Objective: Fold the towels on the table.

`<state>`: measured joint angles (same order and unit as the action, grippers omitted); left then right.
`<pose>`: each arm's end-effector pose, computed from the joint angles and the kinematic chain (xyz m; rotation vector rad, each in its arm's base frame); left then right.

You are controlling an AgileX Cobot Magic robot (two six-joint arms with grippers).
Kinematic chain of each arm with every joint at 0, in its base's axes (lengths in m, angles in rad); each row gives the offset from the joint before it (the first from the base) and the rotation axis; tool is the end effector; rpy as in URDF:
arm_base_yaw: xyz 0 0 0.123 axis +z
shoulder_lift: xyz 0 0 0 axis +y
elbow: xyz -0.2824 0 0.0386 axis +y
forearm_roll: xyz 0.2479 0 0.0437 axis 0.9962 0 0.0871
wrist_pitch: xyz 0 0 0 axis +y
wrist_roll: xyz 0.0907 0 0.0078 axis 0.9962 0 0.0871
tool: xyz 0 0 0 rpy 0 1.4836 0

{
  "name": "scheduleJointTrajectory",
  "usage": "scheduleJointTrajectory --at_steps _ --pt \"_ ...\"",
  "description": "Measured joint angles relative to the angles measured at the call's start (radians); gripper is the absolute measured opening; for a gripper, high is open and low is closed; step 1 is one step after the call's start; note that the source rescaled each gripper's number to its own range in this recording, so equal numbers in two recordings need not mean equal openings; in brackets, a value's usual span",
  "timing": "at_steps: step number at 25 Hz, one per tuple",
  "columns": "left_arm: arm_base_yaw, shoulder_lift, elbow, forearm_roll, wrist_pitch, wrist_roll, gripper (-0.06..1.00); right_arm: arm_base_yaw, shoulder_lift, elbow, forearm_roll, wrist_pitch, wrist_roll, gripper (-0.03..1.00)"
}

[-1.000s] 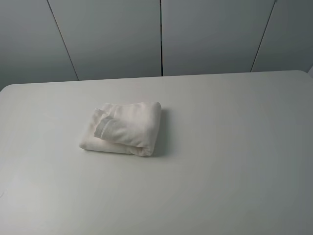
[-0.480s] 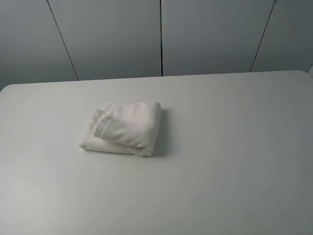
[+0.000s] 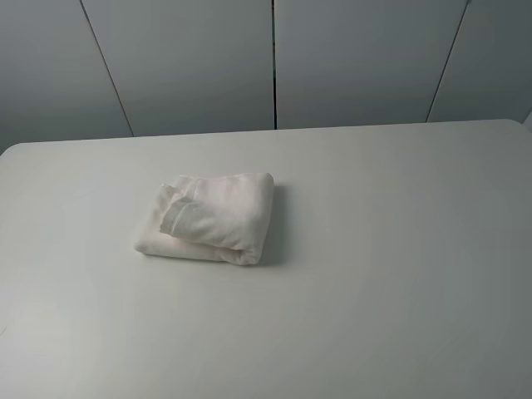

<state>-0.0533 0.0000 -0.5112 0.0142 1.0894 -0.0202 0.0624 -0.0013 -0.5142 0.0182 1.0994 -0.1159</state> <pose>-0.0073 0.0015 0.2780 0.0331 2.0616 -0.0284 -0.0084 0.0010 0.2780 -0.1855 2.0590 -0.0111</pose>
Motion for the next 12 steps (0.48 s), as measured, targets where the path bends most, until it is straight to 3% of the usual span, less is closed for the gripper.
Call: scheduleJointTrajectory --at_steps 12 --pt "0.000 0.000 0.000 0.000 0.000 0.000 1.00 0.000 0.000 0.000 0.000 0.000 0.000 1.00"
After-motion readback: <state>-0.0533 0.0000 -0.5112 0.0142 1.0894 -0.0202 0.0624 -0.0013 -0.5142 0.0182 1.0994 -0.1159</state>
